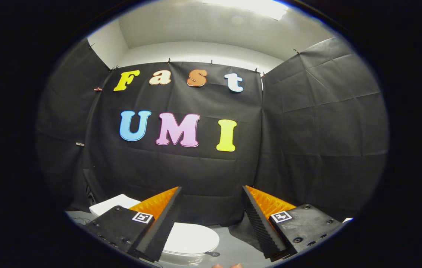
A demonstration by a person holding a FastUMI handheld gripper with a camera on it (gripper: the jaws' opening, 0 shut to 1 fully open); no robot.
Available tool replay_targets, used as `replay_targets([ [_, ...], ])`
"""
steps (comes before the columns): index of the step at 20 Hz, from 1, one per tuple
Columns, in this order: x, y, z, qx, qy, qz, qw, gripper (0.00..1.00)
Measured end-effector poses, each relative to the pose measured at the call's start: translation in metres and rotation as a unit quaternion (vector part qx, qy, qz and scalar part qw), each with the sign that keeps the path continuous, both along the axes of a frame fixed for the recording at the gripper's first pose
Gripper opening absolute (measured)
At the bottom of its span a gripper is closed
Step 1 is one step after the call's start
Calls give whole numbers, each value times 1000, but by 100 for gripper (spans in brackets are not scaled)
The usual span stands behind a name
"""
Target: Open the toilet lid.
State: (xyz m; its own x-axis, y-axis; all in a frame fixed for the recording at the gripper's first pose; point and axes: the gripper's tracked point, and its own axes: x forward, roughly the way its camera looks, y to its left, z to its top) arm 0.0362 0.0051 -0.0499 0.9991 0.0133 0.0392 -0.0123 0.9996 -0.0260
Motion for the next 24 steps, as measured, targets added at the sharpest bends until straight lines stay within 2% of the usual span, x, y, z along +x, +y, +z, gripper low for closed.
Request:
replay_targets([
  [3, 8, 3, -21, 6, -3, 9, 1000, 99],
  [9, 29, -9, -87, -18, 22, 4, 1000, 99],
  [14, 40, -20, -156, -49, 41, 8, 998, 99],
  [17, 42, -19, -214, -52, 86, 34, 994, 99],
  [20, 48, -26, -260, -23, 140, 49, 989, 99],
  [24, 58, -40, -327, 83, 236, 52, 967, 99],
])
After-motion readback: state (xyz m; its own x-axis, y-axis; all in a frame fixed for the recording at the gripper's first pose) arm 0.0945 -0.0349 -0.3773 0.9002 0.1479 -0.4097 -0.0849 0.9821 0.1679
